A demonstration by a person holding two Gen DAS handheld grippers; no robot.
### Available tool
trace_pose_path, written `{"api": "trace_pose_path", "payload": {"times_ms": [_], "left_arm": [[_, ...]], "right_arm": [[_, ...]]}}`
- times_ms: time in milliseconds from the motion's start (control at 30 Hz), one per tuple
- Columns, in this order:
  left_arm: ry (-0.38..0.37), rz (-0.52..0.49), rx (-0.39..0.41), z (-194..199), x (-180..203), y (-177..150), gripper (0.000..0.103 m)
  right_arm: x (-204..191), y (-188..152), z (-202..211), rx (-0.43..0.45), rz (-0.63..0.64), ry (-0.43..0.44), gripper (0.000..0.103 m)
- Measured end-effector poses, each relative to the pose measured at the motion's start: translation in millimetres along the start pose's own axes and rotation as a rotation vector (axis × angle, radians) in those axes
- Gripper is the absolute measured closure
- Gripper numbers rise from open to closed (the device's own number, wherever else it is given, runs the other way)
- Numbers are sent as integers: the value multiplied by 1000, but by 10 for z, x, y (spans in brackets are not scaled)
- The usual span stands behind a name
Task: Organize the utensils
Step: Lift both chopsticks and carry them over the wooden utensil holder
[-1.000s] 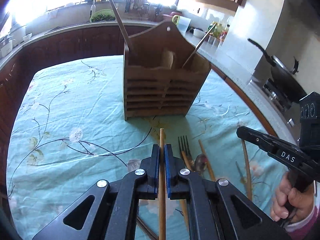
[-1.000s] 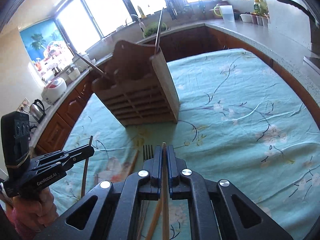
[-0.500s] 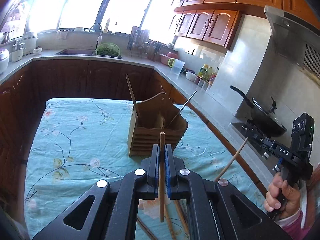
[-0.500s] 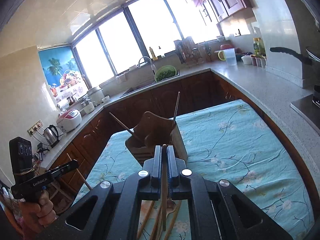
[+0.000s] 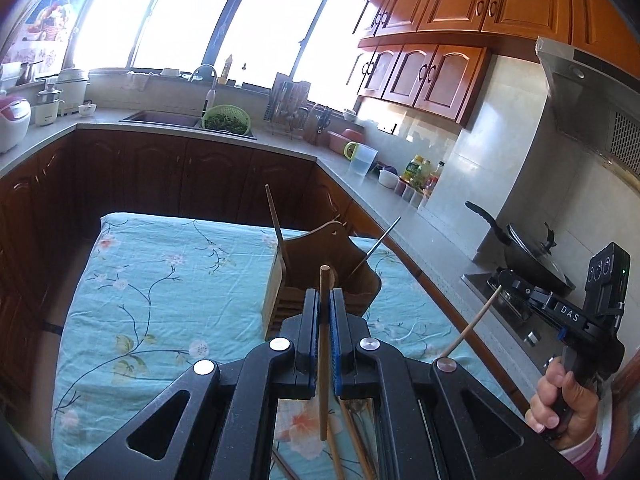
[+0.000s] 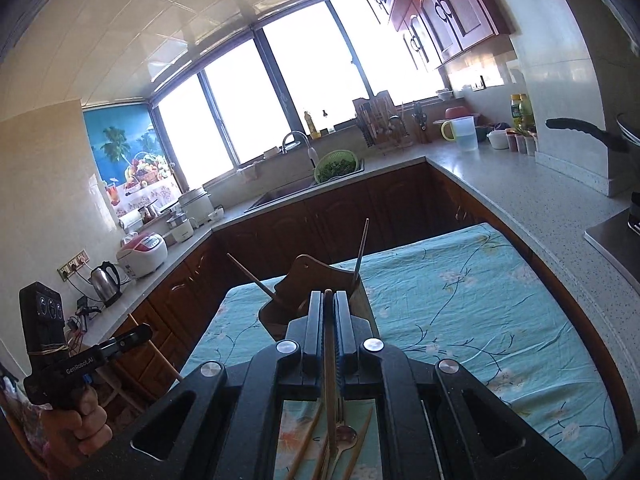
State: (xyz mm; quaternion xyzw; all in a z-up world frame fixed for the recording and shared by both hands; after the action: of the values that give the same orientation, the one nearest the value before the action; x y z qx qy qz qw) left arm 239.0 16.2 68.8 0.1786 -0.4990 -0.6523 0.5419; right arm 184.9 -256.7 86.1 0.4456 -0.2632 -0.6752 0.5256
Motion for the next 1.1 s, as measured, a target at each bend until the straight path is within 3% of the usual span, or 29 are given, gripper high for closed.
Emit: {"api": "trace_pose_path", "payload": {"times_ms": [333, 733, 900, 1100], "left_arm": [[37, 4, 112, -108, -28, 321, 100], [86, -9, 257, -475, -72, 819, 100], [107, 25, 271, -866, -208, 788, 100], [131, 45, 215, -1388, -281, 520, 100]], "right_arm": [[-66, 375, -161, 60, -4, 14, 98], [-47, 1132, -519, 206, -40, 8, 98], [7, 1157, -853, 207, -28, -21, 98], [109, 887, -1176, 187, -26, -49, 98]]}}
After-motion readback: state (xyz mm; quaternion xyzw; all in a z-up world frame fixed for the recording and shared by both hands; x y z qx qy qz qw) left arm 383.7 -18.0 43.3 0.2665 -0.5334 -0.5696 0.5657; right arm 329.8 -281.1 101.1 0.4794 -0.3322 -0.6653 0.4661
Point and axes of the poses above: each gripper's, at about its wrist camera, not at the fingertips, and z roughly against the way its jaws point, x to its right, y to its top, the point moved 8 cm from there along -z, roughly the way its jaws point, and after that the axes turned 3 degrees about -z, right-handed, at the moved point
